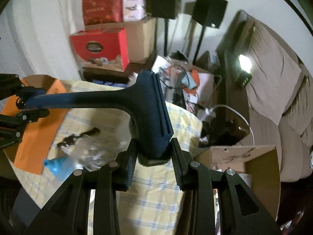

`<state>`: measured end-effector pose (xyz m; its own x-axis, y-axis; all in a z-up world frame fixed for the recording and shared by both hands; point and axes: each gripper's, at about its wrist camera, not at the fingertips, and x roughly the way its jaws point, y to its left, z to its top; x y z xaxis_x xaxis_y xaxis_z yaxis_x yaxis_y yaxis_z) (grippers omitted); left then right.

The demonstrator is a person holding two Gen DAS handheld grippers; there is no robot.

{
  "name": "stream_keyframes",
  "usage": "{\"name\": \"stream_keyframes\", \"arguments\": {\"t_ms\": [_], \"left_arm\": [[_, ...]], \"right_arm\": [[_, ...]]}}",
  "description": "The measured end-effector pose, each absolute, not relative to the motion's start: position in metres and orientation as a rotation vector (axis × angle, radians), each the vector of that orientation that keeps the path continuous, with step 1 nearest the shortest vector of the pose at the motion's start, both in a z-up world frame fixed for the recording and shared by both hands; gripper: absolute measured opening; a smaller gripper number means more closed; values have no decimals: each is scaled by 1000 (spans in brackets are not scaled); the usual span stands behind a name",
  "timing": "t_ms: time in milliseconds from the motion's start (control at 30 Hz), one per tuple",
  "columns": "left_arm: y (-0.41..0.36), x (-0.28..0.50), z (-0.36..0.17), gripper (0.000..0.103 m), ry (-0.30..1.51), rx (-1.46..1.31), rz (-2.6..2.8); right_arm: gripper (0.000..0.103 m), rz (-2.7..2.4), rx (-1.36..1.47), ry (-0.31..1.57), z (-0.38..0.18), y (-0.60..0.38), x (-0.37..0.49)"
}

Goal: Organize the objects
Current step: 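Lift the feather duster and carry it over the orange cardboard tray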

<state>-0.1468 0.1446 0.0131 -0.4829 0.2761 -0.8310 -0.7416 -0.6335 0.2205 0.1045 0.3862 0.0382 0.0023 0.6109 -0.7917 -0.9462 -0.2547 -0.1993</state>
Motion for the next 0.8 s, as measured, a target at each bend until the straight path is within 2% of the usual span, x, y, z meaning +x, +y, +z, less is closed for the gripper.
{"name": "stream_keyframes", "arguments": {"t_ms": [400,800], "left_arm": [[28,-121,36,31,642,-1089,2257],[-50,-121,22,32,475,-1215,2269]], "right_arm": [[34,1714,-1026,359,61,372,0],[33,1786,-1119,336,51,381,-79]]}}
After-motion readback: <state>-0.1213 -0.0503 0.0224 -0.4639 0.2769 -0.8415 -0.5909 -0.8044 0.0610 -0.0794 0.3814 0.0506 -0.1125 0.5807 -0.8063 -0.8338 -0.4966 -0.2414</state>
